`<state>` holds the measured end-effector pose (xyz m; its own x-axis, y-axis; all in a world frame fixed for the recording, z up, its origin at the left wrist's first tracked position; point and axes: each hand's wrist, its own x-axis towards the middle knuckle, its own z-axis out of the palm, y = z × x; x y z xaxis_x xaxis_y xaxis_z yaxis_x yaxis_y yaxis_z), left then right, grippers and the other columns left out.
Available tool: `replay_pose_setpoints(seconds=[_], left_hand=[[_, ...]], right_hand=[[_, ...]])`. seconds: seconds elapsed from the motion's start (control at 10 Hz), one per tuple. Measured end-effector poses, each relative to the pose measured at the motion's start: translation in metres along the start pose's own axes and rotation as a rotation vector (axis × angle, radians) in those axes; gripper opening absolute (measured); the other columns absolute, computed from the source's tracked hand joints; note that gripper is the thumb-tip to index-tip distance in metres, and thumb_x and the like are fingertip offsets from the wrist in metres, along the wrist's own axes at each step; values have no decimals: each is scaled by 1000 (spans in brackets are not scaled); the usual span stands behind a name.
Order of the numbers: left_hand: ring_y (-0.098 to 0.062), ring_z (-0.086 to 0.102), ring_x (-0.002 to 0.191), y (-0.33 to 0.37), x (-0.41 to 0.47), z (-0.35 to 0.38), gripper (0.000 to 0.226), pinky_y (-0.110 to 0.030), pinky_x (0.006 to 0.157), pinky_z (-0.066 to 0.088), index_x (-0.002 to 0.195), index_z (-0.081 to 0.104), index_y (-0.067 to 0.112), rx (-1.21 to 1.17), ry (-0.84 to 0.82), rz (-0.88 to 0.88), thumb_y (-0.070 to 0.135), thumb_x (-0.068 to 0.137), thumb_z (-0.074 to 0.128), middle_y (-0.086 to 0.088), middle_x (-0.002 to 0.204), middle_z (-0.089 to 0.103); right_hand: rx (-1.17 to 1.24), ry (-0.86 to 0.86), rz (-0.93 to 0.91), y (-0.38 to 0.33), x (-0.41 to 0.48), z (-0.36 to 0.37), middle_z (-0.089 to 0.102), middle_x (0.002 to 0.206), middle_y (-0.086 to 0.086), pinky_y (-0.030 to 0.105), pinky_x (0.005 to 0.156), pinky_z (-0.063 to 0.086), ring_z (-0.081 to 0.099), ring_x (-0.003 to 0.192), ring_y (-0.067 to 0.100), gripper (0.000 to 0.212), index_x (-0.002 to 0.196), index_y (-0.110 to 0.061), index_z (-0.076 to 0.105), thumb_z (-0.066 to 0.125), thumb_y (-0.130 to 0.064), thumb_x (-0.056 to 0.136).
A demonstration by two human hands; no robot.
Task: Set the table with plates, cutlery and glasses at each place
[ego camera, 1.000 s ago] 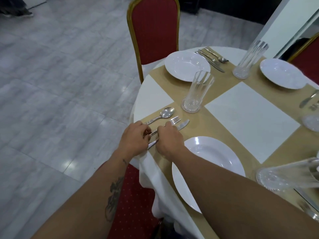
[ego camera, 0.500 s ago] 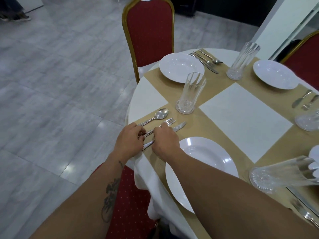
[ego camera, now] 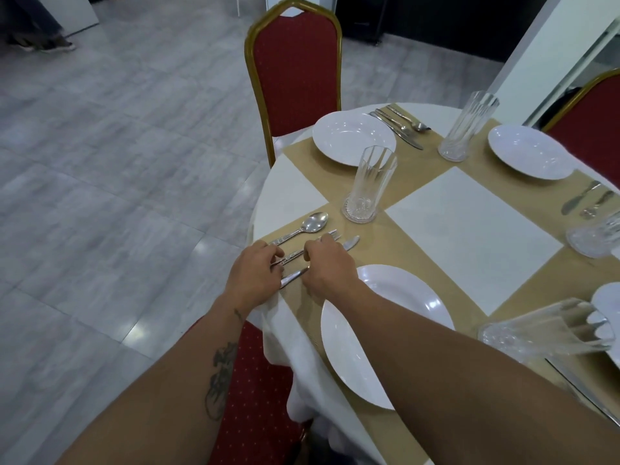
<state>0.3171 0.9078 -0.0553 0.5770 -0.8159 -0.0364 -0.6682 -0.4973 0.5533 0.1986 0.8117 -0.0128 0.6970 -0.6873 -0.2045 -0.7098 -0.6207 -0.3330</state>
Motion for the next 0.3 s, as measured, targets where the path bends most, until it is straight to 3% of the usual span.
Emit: replay_pose_setpoints(seconds=[0.1, 0.3], left_hand=[[-17, 57, 95, 7, -6, -10, 23, -34, 87, 50, 112, 68, 18, -5, -13, -13, 19, 90, 60, 2, 104, 60], [-19, 60, 96, 39, -13, -31, 21, -34, 87, 49, 108, 69, 20, -12, -21, 62, 19, 91, 56, 2, 105, 62]], right_hand=[[102, -16, 20, 3, -10, -16, 49, 120, 8, 38, 85, 50, 54, 108, 28, 32, 110, -16, 63, 60, -9, 79], [279, 79, 47, 26, -43, -49, 53, 117, 5, 30, 80, 39, 54, 103, 22, 27, 111, -19, 63, 58, -14, 85]])
